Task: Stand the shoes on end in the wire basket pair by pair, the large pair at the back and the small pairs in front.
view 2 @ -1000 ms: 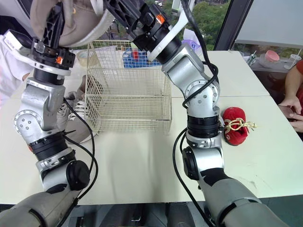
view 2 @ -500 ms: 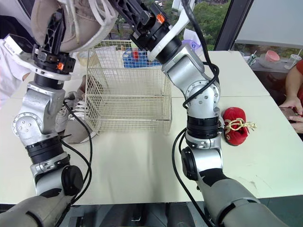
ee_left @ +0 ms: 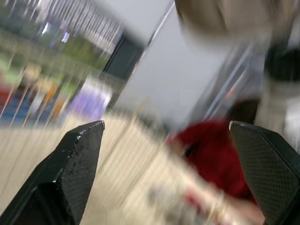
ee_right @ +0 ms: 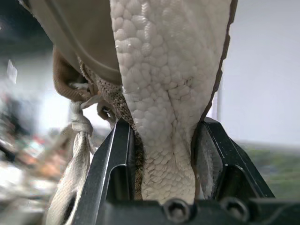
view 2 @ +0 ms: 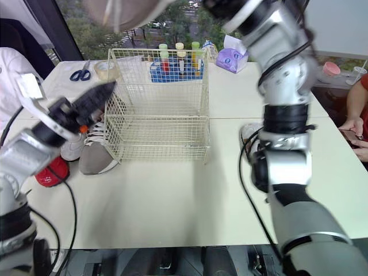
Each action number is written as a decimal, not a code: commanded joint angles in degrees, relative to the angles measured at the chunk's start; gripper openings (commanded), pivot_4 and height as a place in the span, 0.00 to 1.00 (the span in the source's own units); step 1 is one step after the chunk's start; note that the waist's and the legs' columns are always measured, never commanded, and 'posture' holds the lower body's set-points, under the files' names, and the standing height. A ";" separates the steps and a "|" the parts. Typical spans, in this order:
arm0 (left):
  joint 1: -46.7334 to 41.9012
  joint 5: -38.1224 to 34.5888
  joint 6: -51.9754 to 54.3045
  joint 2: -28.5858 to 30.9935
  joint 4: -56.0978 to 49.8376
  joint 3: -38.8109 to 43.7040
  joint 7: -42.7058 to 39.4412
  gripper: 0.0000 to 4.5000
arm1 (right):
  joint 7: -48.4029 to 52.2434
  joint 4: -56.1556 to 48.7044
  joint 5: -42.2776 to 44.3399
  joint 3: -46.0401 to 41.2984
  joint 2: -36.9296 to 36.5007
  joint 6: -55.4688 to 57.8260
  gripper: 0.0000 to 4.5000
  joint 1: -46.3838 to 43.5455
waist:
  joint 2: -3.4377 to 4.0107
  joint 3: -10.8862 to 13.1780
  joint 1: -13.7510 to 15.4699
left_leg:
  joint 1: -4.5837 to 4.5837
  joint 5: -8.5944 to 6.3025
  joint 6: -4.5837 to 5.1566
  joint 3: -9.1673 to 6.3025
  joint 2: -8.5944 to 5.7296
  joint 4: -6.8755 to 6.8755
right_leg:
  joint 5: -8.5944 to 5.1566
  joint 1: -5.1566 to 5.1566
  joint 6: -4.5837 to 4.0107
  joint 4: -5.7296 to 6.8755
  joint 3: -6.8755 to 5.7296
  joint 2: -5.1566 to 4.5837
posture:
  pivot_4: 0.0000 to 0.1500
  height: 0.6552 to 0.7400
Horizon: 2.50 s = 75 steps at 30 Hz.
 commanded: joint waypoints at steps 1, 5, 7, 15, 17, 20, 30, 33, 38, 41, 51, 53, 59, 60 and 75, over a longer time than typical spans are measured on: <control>6.00 0.51 -0.80 2.02 -6.15 1.56 -1.92 0.98 | 10.81 12.37 -5.86 0.27 -3.03 -8.27 0.28 -6.78 | 0.05 0.03 -0.08 | 0.03 -0.06 -0.08 0.03 0.00 -0.04 | 0.00 0.03 0.00 -0.03 0.02 -0.01 | 1.00 0.95; 9.36 -0.91 -4.26 0.69 -8.46 1.65 0.37 0.98 | 21.35 29.21 -13.85 2.92 -5.86 -13.73 0.28 -13.40 | 0.22 0.11 -0.24 | 0.03 -0.05 -0.14 0.04 0.07 -0.16 | 0.01 0.09 -0.06 0.05 0.03 0.01 | 1.00 0.95; 9.55 -0.39 -5.37 0.47 -8.70 0.90 0.82 0.98 | 25.16 34.25 -16.39 3.84 -5.92 -14.07 0.28 -15.37 | 0.26 0.12 -0.18 | 0.03 -0.05 -0.15 0.03 0.09 -0.20 | 0.01 0.07 -0.08 0.04 0.03 0.01 | 1.00 0.95; 10.52 0.21 -7.84 1.15 -8.70 0.20 1.30 0.98 | 25.07 44.62 -26.58 5.77 -1.82 -20.21 0.28 -16.37 | 0.29 0.13 -0.23 | 0.02 -0.01 -0.25 0.04 0.08 -0.22 | 0.00 0.06 -0.09 0.01 0.03 0.02 | 1.00 0.95; 10.45 0.67 -8.18 1.32 -8.46 -0.10 1.21 0.98 | 24.58 46.03 -28.40 5.92 -0.63 -20.13 0.28 -15.99 | 0.31 0.15 -0.17 | 0.02 0.05 -0.34 0.04 0.08 -0.23 | 0.01 0.03 -0.09 0.02 0.03 0.02 | 1.00 0.95; 9.84 1.69 -8.54 1.15 -7.89 -0.95 1.02 0.98 | 21.41 47.97 -30.85 5.64 1.32 -19.41 0.28 -15.64 | 0.31 0.15 -0.12 | 0.02 0.11 -0.46 0.04 0.07 -0.23 | 0.01 0.04 -0.08 0.01 0.03 0.02 | 1.00 0.95; 11.10 3.14 -9.65 1.35 -7.63 -0.88 -0.36 1.00 | 18.25 48.89 -35.15 3.84 -0.27 -19.66 0.99 -16.34 | 0.31 0.15 0.00 | 0.02 0.14 -0.49 0.03 0.05 -0.20 | 0.01 0.05 -0.08 0.00 0.03 0.02 | 1.00 0.95; 11.79 4.65 -9.97 2.97 -6.26 0.89 -2.14 1.00 | 19.84 48.36 -34.52 2.16 -2.59 -18.96 0.99 -17.30 | 0.32 0.15 0.00 | 0.02 0.14 -0.50 0.04 0.05 -0.21 | 0.01 0.08 -0.08 0.00 0.03 0.03 | 1.00 0.95; 9.86 7.84 -10.75 8.33 0.17 7.52 -3.98 1.00 | 23.38 46.70 -33.23 -0.44 -6.73 -17.96 0.99 -16.88 | 0.34 0.17 -0.05 | 0.03 0.13 -0.48 0.03 0.06 -0.23 | 0.00 0.05 -0.10 0.00 0.02 0.04 | 1.00 0.95; 6.03 14.53 -9.94 14.21 8.25 8.67 -3.96 1.00 | 27.69 44.02 -31.59 -1.44 -8.37 -15.90 0.99 -15.87 | 0.36 0.18 -0.07 | 0.05 0.09 -0.42 0.03 0.06 -0.23 | -0.01 0.01 -0.11 0.00 0.02 0.04 | 1.00 0.95; -13.76 39.37 -13.10 22.36 32.91 -6.68 -14.30 1.00 | 19.78 0.78 -27.34 2.12 -3.49 1.07 0.99 6.74 | 0.34 0.12 0.20 | 0.07 0.13 -0.47 0.03 0.05 -0.35 | 0.02 0.01 -0.05 0.11 0.01 0.03 | 1.00 0.95; -16.35 42.05 -14.35 22.07 36.31 -8.08 -17.61 1.00 | 11.18 -11.46 -29.10 4.22 -0.18 5.78 0.99 13.09 | 0.33 0.11 -0.04 | 0.04 0.20 -0.59 0.04 0.05 -0.36 | 0.02 -0.07 -0.05 0.15 0.03 0.02 | 1.00 0.95; -18.39 45.12 -14.45 18.98 38.30 -8.85 -23.83 1.00 | -12.37 -31.62 -32.13 8.13 13.07 15.72 0.99 21.51 | 0.33 0.11 -0.14 | -0.03 0.26 -0.67 0.07 0.06 -0.46 | 0.03 -0.32 -0.06 0.27 0.02 0.02 | 1.00 0.95; -18.79 46.82 -14.43 18.69 39.37 -9.39 -23.38 1.00 | -14.29 -33.91 -30.80 7.93 14.98 17.67 0.99 21.99 | 0.32 0.10 -0.06 | -0.03 0.27 -0.67 0.07 0.06 -0.45 | 0.03 -0.30 -0.06 0.27 0.02 0.02 | 1.00 0.95; -62.41 78.14 -16.20 7.94 93.57 -37.62 -41.43 1.00 | -4.24 -57.25 -11.30 11.78 -3.56 40.68 0.99 29.07 | -0.02 -0.06 1.61 | -0.07 0.11 0.09 -0.15 -0.10 0.14 | 0.09 -0.02 0.06 0.14 -0.08 0.05 | 1.00 0.95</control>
